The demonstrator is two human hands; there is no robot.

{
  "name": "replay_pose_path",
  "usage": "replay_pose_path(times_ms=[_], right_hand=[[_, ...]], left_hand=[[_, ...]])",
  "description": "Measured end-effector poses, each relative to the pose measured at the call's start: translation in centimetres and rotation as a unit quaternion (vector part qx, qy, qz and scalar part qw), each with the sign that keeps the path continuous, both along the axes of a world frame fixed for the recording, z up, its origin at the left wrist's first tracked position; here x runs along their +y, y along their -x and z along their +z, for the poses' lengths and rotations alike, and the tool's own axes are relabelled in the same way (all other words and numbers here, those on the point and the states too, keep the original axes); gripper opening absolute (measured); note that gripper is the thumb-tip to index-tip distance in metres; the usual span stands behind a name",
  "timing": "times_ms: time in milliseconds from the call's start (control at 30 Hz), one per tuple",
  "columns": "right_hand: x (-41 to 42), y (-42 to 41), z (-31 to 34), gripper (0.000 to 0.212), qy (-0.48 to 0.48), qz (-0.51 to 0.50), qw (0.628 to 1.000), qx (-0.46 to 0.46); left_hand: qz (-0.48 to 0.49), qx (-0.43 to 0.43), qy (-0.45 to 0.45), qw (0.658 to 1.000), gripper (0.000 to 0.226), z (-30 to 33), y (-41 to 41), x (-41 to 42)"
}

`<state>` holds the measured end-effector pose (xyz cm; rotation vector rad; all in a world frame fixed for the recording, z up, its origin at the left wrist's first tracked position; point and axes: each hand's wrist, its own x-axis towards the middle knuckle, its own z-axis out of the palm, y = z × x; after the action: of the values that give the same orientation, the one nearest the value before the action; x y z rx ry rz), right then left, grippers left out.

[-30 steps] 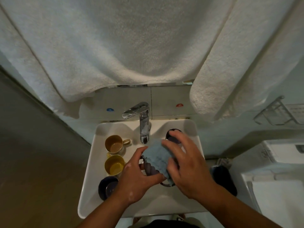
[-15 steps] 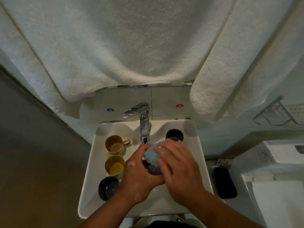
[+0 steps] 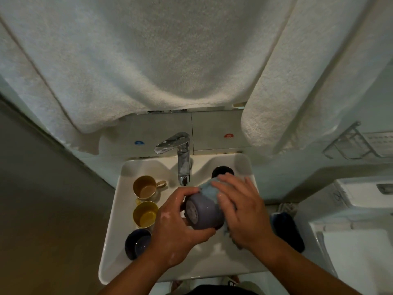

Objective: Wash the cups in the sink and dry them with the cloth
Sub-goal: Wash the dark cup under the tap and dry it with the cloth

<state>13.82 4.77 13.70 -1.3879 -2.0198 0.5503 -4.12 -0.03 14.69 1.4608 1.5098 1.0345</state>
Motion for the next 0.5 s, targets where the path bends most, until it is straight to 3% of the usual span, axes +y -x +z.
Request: replay_pose_path(times_ms=[133, 233, 300, 433, 500], right_hand=[[0.6, -0.3, 0.7, 0.032, 0.124, -0.098, 0.974, 0.16], [0.5, 0.0, 1.1, 0.022, 0.115, -0.13, 0.954, 0.244], [0.4, 0.1, 1.1, 0.021, 0.102, -0.134, 0.947, 0.275], [0.3, -0.5, 0.6, 0.022, 0.088, -0.118, 0.957, 0.251], [0.4, -1.0, 0.2, 0.024, 0.071, -0.092, 0.977, 0.181]], left_hand=[[-0.011, -0.016, -0.008, 1.0, 0.093, 0.0, 0.3, 0.4], [-0.026, -0.065, 0.051, 0.996, 0.107, -0.1, 0.2, 0.6], [-0.013, -0.104, 0.097, 0.99, 0.105, 0.1, 0.0, 0.5], [-0.001, -0.088, 0.127, 0.988, 0.062, 0.7, -0.4, 0.8], [0.003, -0.071, 0.13, 0.989, 0.061, 0.5, -0.2, 0.8]])
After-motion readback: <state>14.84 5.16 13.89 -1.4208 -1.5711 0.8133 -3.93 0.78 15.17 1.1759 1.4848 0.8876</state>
